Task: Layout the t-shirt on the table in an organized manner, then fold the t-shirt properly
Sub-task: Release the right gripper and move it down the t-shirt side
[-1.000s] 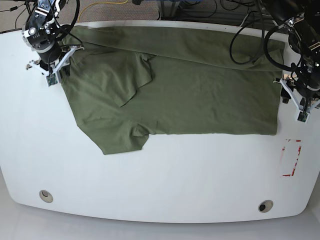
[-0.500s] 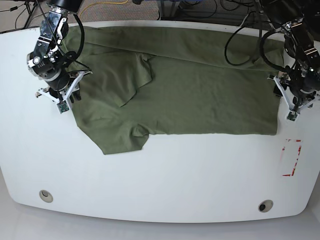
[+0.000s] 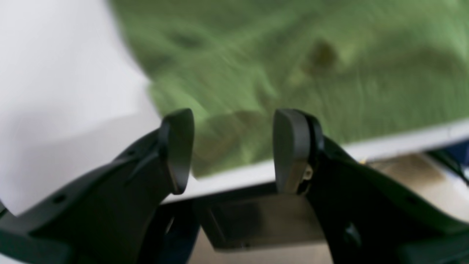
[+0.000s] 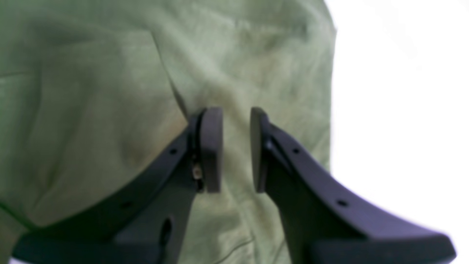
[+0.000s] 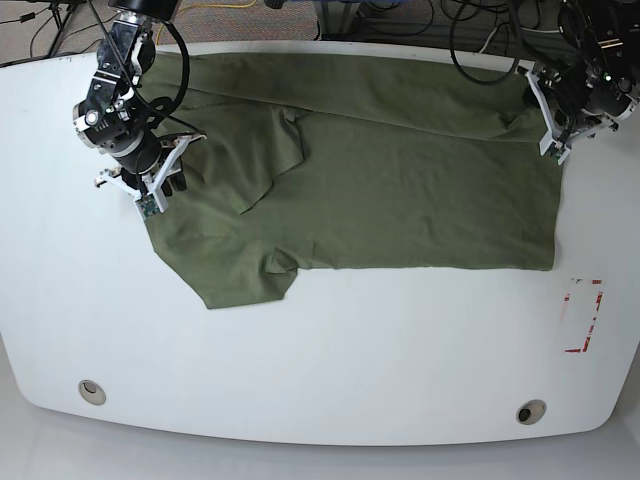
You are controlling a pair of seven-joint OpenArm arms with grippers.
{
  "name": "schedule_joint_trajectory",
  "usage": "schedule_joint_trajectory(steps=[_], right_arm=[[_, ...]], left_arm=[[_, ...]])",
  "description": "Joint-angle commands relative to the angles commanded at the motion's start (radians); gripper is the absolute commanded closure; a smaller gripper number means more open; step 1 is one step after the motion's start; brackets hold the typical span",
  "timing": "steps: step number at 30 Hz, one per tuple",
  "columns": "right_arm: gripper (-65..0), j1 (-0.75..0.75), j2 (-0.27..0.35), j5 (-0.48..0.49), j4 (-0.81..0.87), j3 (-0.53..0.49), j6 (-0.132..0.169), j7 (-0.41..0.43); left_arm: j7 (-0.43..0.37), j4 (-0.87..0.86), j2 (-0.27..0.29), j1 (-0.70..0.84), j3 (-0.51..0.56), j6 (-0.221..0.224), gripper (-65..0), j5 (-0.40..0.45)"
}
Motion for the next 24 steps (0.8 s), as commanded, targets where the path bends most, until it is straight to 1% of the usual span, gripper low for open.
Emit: schedule_joint_trajectory(steps=[5, 13, 17, 24], right_arm=[[-12.5, -0.002, -0.012, 0.0, -0.002, 0.0, 0.0, 0.0], [-12.5, -0.003, -0.015, 0.0, -0.002, 0.0, 0.0, 0.0], [-12.5, -0.003, -0.017, 0.0, -0.002, 0.0, 0.0, 0.0], [-12.5, -0.005, -0.018, 0.0, -0.002, 0.0, 0.0, 0.0]], left_arm=[[-0.002, -0.002, -0.002, 0.04, 0.002, 0.0, -31.3, -0.028], [-0.002, -0.006, -0.005, 0.043, 0.002, 0.0, -31.3, -0.026], [-0.002, -0.009, -0.026, 0.04, 0.002, 0.0, -31.3, -0.026], [-0.002, -0.011, -0.028, 0.018, -0.002, 0.0, -31.3, -0.018]])
